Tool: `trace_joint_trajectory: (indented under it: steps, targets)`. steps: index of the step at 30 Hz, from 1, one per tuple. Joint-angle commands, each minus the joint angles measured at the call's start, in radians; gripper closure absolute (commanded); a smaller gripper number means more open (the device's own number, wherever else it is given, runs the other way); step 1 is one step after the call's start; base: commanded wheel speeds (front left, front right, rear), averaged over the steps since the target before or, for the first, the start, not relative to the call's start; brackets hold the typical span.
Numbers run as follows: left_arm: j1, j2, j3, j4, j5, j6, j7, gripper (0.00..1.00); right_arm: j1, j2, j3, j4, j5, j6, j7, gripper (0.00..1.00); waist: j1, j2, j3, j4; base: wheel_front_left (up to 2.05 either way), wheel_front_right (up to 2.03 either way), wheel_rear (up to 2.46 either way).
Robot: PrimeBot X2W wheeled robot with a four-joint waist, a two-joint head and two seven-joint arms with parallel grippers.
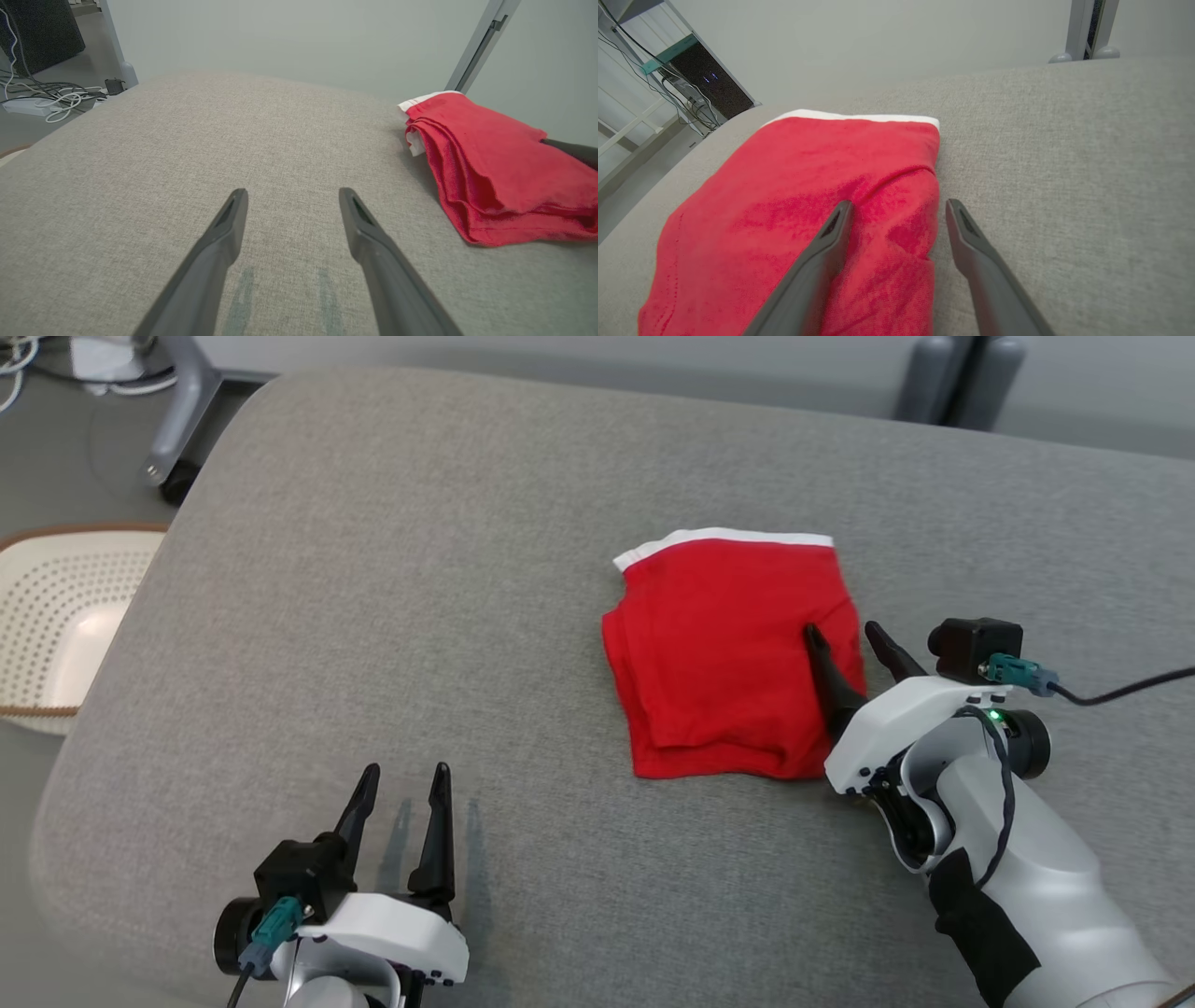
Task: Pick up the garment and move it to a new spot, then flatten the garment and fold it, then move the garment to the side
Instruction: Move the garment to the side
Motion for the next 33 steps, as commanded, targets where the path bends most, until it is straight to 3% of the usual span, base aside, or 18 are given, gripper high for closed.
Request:
trace_joint_trajectory:
  steps: [1,5,7,15,26,33]
  targets:
    - [-0.029,0.003,-0.002,-0.006,-0.006,0.003,-0.004,0.0,-0.026,-0.008,0.011,0.038,0.035,0.0,0.02,0.0,0.0,0.0,0.042,0.047,0.0,0.0,0.0]
    - [-0.026,0.003,-0.006,-0.009,-0.007,0.007,-0.004,0.0,-0.049,-0.008,0.037,0.086,0.062,0.0,0.037,0.0,0.0,0.0,0.046,0.054,0.0,0.0,0.0]
    - [-0.035,0.003,-0.005,-0.009,-0.001,0.007,-0.004,0.0,-0.047,-0.006,0.067,0.105,0.086,0.0,0.026,1.0,0.0,0.0,0.045,0.047,0.0,0.0,0.0]
    - [-0.018,0.004,0.019,0.003,0.035,-0.013,-0.004,0.0,-0.011,-0.01,0.114,0.063,0.157,0.0,-0.027,1.0,0.0,0.0,-0.017,-0.072,0.0,0.0,0.0]
    - [0.011,0.003,0.05,0.019,0.061,-0.039,-0.004,0.0,0.136,-0.03,0.161,-0.052,0.183,0.0,-0.032,1.0,0.0,0.0,-0.107,-0.379,0.0,0.0,0.0]
    - [-0.006,0.004,0.038,0.019,0.061,-0.046,-0.004,0.0,0.191,-0.038,0.19,-0.116,0.187,0.0,-0.032,1.0,0.0,0.0,-0.091,-0.572,0.0,0.0,0.0]
